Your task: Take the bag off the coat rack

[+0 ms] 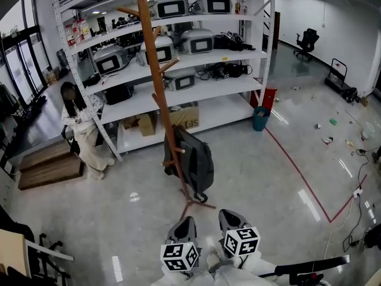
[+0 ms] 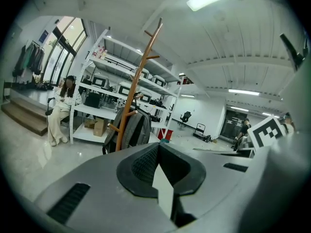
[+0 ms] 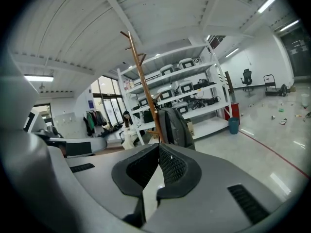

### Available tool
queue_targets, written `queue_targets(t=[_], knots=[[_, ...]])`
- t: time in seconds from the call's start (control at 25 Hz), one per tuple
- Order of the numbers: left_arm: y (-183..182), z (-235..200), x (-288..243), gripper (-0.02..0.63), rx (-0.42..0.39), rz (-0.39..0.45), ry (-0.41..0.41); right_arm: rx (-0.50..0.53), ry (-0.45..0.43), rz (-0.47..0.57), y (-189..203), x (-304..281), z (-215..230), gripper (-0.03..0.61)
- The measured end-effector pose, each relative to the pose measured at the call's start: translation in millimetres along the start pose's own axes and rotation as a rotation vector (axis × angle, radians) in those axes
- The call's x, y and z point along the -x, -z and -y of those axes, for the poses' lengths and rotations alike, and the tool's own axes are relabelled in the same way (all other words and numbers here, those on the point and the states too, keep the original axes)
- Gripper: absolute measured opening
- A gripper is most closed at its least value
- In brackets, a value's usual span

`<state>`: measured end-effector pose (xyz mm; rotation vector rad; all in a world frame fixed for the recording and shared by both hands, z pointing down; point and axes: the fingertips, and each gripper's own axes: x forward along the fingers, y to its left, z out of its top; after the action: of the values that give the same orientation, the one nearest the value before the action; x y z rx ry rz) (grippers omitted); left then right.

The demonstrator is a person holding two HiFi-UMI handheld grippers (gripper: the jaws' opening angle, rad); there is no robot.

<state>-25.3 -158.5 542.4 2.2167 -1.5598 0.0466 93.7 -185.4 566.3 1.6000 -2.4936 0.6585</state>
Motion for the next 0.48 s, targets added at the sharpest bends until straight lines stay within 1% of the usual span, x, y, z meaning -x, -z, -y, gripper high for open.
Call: queue_targets(t=[0.28, 0.48], knots=[[-9.1, -15.0, -31.9, 0.002, 0.006, -0.002, -0.034, 0.022, -0.030, -0.011, -15.2, -32.4, 10.7, 0.011], [-16.1, -17.6, -49.6, 0.002, 0.003, -0.003, -0.022, 0.013, -0.039, 0.003, -24.4, -54.9, 19.3, 0.012]])
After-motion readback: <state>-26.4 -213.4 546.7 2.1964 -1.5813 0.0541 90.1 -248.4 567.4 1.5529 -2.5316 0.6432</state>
